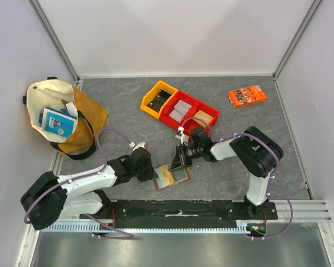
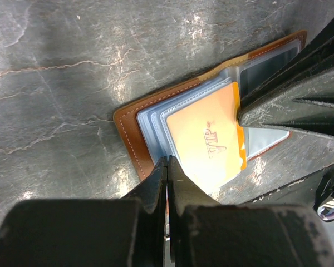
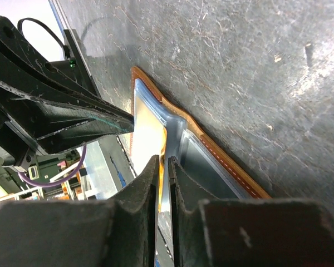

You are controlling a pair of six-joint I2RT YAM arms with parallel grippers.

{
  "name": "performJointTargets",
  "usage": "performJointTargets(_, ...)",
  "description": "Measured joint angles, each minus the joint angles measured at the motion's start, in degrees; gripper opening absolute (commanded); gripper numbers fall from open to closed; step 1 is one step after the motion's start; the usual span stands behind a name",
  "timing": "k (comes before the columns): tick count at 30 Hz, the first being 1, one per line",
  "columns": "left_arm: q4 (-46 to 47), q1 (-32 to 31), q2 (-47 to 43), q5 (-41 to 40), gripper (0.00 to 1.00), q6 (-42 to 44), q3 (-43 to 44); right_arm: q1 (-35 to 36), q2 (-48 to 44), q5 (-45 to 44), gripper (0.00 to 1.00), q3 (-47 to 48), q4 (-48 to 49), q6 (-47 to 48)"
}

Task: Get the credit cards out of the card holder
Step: Remove the credit card from the card holder.

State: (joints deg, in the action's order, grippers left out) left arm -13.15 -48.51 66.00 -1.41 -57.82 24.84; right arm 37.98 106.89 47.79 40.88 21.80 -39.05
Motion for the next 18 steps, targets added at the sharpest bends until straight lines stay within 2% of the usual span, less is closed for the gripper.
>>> performJointTargets(5, -0.31, 0.00, -4.39, 0.09, 0.13, 0.00, -1.46, 0.00, 0.00, 0.00, 0.12, -0.02, 0.39, -0.15)
performJointTargets(9, 0.15, 0.00, -8.87, 0.07, 0.14, 0.02, -1.60, 0.00, 0.00, 0.00, 0.13, -0.04, 0.48, -0.26)
performJointTargets(13, 0.44, 0.00, -9.07, 0.15, 0.09, 0.04, -1.55, 0.00, 0.00, 0.00, 0.17, -0.04, 0.48, -0.39)
performJointTargets(18, 0.37, 0.00, -4.66, 0.59, 0.02, 0.44, -1.29, 0.00, 0.00, -0.02, 0.18, -0.04, 0.48, -0.42)
